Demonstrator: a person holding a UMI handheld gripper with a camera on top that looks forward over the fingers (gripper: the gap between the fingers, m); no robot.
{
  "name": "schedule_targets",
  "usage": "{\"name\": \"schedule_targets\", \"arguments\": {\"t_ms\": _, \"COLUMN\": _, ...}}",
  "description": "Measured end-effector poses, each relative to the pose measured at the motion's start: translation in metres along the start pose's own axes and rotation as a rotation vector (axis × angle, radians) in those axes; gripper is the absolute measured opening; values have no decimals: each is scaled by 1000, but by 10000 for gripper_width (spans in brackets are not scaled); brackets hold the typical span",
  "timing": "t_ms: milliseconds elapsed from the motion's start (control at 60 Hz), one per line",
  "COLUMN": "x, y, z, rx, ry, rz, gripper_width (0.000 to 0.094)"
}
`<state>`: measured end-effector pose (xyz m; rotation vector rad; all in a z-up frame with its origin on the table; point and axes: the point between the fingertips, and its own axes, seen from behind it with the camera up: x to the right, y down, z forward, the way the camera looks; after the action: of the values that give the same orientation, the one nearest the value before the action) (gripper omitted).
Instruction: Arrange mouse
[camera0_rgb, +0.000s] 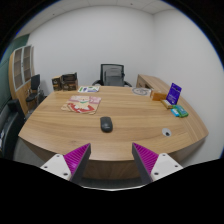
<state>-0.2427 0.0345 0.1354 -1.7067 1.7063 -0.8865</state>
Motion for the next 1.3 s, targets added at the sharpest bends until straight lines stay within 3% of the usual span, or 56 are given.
{"name": "schedule_targets", "arguments": {"t_ms": 533, "x": -44, "y": 7, "z": 106, "rx": -12, "ry": -62, "rz": -17, "gripper_width": 869}}
{"name": "schedule_targets", "arguments": {"t_ms": 917, "x": -28, "y": -6, "z": 221, "rx": -44, "ry": -23, "rz": -33, "gripper_width": 870}}
{"name": "schedule_targets", "arguments": {"t_ms": 1300, "x": -20, "y": -30, "z": 273, "rx": -57, "ry": -7, "rz": -38, "gripper_width": 866}}
